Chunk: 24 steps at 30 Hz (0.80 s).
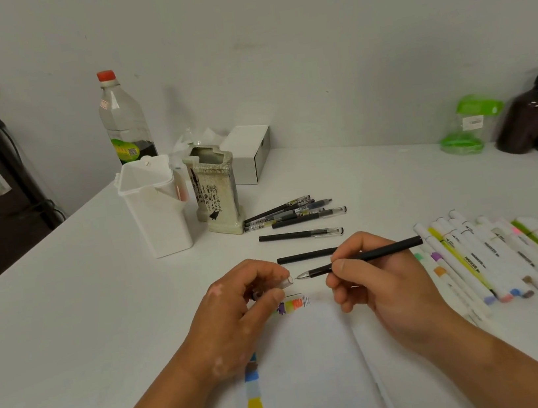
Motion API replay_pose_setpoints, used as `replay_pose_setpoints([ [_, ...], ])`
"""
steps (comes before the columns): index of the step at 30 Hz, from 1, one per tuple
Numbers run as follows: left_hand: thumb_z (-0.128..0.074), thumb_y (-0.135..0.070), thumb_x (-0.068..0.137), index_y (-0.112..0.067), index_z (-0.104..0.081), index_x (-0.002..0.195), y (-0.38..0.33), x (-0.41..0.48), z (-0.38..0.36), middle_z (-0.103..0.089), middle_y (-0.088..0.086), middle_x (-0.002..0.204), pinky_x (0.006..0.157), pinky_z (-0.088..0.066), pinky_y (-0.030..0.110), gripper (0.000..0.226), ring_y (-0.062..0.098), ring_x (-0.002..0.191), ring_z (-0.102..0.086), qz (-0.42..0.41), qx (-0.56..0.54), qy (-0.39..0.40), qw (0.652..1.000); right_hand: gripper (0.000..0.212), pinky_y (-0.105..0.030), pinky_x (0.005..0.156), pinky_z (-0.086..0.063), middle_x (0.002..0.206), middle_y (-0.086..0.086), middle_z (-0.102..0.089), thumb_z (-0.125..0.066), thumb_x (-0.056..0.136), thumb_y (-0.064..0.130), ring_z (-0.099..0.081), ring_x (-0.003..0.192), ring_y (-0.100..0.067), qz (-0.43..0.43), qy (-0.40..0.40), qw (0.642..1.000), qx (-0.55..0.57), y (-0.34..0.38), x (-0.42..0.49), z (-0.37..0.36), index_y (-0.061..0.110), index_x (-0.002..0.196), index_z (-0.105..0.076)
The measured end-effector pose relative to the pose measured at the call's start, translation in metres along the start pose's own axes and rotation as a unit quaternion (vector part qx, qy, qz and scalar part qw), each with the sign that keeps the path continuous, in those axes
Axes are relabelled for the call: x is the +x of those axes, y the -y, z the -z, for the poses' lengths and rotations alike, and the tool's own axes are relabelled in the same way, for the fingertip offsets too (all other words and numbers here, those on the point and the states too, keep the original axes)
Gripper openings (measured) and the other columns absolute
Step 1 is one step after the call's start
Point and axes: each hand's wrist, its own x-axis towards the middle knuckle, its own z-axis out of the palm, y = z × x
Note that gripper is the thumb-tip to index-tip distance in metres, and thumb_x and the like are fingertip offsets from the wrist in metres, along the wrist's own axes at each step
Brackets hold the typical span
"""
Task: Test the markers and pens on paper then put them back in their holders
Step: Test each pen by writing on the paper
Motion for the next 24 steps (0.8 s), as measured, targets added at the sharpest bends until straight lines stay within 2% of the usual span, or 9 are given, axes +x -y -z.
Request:
replay_pose_setpoints([
  [3,-0.069,-0.021,0.092,-0.04,-0.068,0.104,0.0,0.0,-0.001,-0.067,-0.02,0.1,0.085,-0.05,0.016,0.023,0.008,0.099,-0.062,-0.014,-0.01,0.01,1.0,0.007,-0.027,0.052,-0.052,0.072,-0.016,-0.072,-0.067,0.08,0.013,-0.065,0.057,-0.023,0.0,0.018,1.0,-0.021,-0.002,-0.001,-0.002,0.018,0.077,-0.071],
  [5,-0.071,-0.027,0.087,-0.038,-0.071,0.104,-0.001,0.001,-0.002,-0.068,-0.018,0.097,0.082,-0.049,0.013,0.02,0.01,0.097,-0.063,-0.028,-0.026,0.013,0.999,0.005,-0.028,0.054,-0.054,0.073,-0.015,-0.073,-0.071,0.078,0.016,-0.067,0.059,-0.023,0.0,0.032,0.998,-0.056,-0.004,-0.003,-0.006,0.02,0.081,-0.074],
  [7,-0.069,-0.036,0.082,-0.037,-0.073,0.103,-0.002,0.001,-0.003,-0.069,-0.016,0.095,0.08,-0.049,0.013,0.021,0.012,0.096,-0.065,-0.038,-0.045,0.018,0.998,0.01,-0.028,0.057,-0.055,0.072,-0.011,-0.073,-0.077,0.075,0.024,-0.069,0.061,-0.023,0.002,0.042,0.995,-0.094,-0.005,-0.005,-0.01,0.022,0.085,-0.076],
  [10,-0.07,-0.038,0.079,-0.041,-0.074,0.102,-0.001,0.001,-0.003,-0.071,-0.015,0.094,0.08,-0.052,0.017,0.023,0.013,0.095,-0.067,-0.036,-0.065,0.022,0.997,0.02,-0.027,0.058,-0.055,0.073,-0.008,-0.074,-0.079,0.07,0.037,-0.07,0.062,-0.021,-0.001,0.043,0.993,-0.108,-0.006,-0.005,-0.013,0.026,0.086,-0.078],
  [14,-0.073,-0.035,0.079,-0.04,-0.075,0.101,0.001,0.001,-0.002,-0.072,-0.013,0.093,0.082,-0.055,0.023,0.023,0.014,0.093,-0.068,-0.029,-0.084,0.029,0.996,0.02,-0.026,0.06,-0.056,0.076,-0.009,-0.075,-0.08,0.071,0.039,-0.071,0.064,-0.021,-0.005,0.052,0.992,-0.114,-0.008,-0.004,-0.011,0.026,0.086,-0.079],
  [20,-0.072,-0.033,0.08,-0.036,-0.076,0.101,-0.001,0.002,-0.003,-0.072,-0.012,0.095,0.081,-0.053,0.019,0.021,0.013,0.095,-0.068,-0.033,-0.087,0.028,0.995,0.017,-0.029,0.06,-0.057,0.078,-0.007,-0.075,-0.076,0.075,0.039,-0.071,0.065,-0.021,0.006,0.069,0.989,-0.129,-0.007,-0.005,-0.011,0.027,0.088,-0.077],
  [22,-0.074,-0.027,0.082,-0.036,-0.076,0.101,0.0,0.003,-0.005,-0.071,-0.011,0.095,0.082,-0.053,0.021,0.021,0.015,0.095,-0.067,-0.035,-0.086,0.016,0.996,0.017,-0.03,0.059,-0.056,0.079,-0.008,-0.075,-0.074,0.078,0.038,-0.069,0.065,-0.02,0.018,0.085,0.988,-0.124,-0.001,-0.004,-0.006,0.026,0.09,-0.077],
  [24,-0.076,-0.015,0.084,-0.036,-0.076,0.099,0.002,0.005,-0.003,-0.071,-0.011,0.095,0.084,-0.054,0.026,0.026,0.017,0.094,-0.067,-0.029,-0.085,-0.001,0.996,0.026,-0.029,0.058,-0.053,0.085,-0.011,-0.076,-0.069,0.082,0.044,-0.068,0.068,-0.02,0.004,0.126,0.986,-0.109,0.009,-0.004,0.002,0.023,0.094,-0.078],
])
